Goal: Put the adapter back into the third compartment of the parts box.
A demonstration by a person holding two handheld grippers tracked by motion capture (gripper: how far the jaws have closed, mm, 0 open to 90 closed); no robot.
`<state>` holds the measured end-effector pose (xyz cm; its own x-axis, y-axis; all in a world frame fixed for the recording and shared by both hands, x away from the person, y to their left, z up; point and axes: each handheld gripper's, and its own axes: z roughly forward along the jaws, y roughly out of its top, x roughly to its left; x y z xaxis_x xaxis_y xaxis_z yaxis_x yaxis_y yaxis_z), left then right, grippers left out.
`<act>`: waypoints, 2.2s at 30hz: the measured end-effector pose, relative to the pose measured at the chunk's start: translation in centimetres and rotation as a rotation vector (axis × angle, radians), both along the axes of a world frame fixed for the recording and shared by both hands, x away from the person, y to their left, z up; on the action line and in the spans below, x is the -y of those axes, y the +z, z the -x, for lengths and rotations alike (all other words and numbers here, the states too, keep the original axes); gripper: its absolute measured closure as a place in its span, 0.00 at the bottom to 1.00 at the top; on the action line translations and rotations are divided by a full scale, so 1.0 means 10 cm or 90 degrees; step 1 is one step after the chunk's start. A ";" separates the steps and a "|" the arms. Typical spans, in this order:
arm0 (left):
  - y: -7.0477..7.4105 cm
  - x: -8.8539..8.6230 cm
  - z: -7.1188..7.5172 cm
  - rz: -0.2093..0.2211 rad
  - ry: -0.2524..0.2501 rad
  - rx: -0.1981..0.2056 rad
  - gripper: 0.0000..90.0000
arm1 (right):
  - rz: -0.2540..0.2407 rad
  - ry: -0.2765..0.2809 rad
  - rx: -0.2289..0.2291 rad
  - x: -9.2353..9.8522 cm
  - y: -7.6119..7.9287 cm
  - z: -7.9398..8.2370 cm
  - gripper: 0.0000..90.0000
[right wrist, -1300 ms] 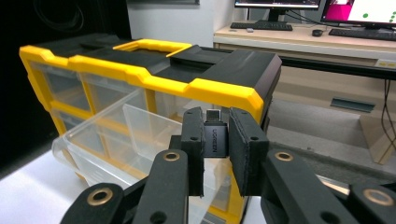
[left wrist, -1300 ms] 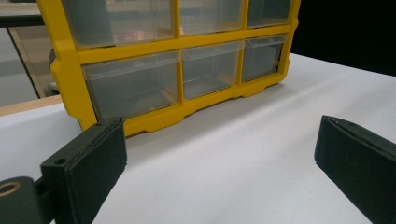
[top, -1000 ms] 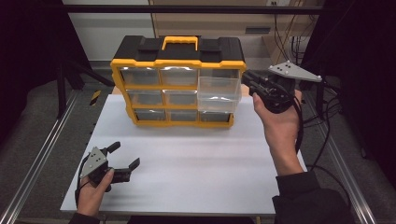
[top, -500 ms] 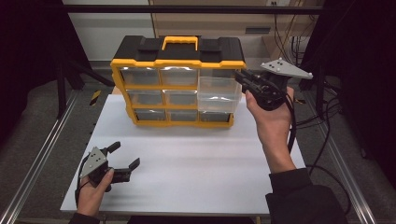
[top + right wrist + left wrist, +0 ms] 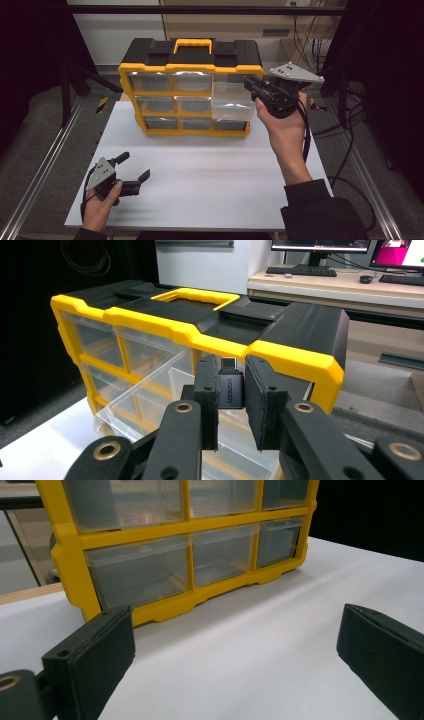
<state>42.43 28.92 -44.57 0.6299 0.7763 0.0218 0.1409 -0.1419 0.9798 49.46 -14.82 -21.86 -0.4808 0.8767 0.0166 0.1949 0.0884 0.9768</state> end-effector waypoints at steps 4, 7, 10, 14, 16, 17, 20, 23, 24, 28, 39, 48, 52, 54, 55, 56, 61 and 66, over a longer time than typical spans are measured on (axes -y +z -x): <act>0.00 0.00 0.00 0.001 0.000 0.001 0.02 | 0.002 0.003 -0.003 -0.02 -0.01 -0.01 0.85; 0.00 0.00 0.00 0.000 -0.002 0.001 0.02 | 0.005 0.006 -0.006 -0.04 -0.02 -0.02 0.85; 0.00 0.00 0.00 0.000 -0.002 0.001 0.02 | 0.004 0.007 -0.006 -0.05 -0.03 -0.02 0.85; 0.00 0.00 0.00 0.001 -0.001 0.002 0.02 | 0.006 0.010 -0.008 -0.06 -0.03 -0.02 0.85; 0.00 0.00 0.00 0.001 -0.002 0.002 0.02 | 0.007 0.011 -0.009 -0.07 -0.03 -0.03 0.85; 0.00 0.00 0.00 0.000 -0.002 0.002 0.02 | 0.008 0.011 -0.010 -0.07 -0.04 -0.03 0.85; 0.00 0.00 0.00 0.001 -0.002 0.002 0.02 | 0.009 0.014 -0.013 -0.09 -0.05 -0.04 0.85; 0.00 0.00 0.00 0.001 -0.001 0.002 0.02 | 0.012 0.016 -0.014 -0.10 -0.06 -0.04 0.85; 0.00 0.00 0.00 0.001 -0.001 0.002 0.02 | 0.012 0.016 -0.015 -0.10 -0.07 -0.04 0.85; 0.00 0.00 0.00 0.000 -0.002 0.001 0.02 | 0.010 0.017 -0.017 -0.12 -0.09 -0.05 0.85; 0.00 0.00 0.00 0.000 -0.001 0.001 0.02 | 0.013 0.016 -0.021 -0.11 -0.10 -0.07 0.85; 0.00 0.00 0.00 -0.001 -0.001 0.001 0.02 | 0.020 0.017 -0.025 -0.13 -0.14 -0.06 0.85; 0.00 0.00 0.00 -0.001 -0.001 0.001 0.02 | 0.019 0.013 -0.027 -0.12 -0.14 -0.07 0.85; 0.00 0.00 0.00 -0.001 -0.001 0.001 0.02 | 0.019 0.012 -0.028 -0.12 -0.14 -0.07 0.85; 0.00 0.00 0.00 0.000 -0.001 0.001 0.02 | 0.020 0.012 -0.029 -0.12 -0.14 -0.07 0.85; 0.00 0.00 0.00 0.000 -0.001 0.001 0.02 | 0.020 0.012 -0.030 -0.12 -0.14 -0.07 0.85; 0.00 0.00 0.00 -0.001 -0.001 0.001 0.02 | 0.022 0.011 -0.033 -0.13 -0.15 -0.09 0.85; 0.00 0.00 0.00 -0.001 -0.002 0.002 0.02 | 0.021 0.010 -0.031 -0.13 -0.13 -0.09 0.85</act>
<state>42.41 28.94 -44.54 0.6320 0.7746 0.0248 0.1380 -0.1439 0.9799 50.37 -13.49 -23.20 -0.4937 0.8696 0.0113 0.2411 0.1244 0.9625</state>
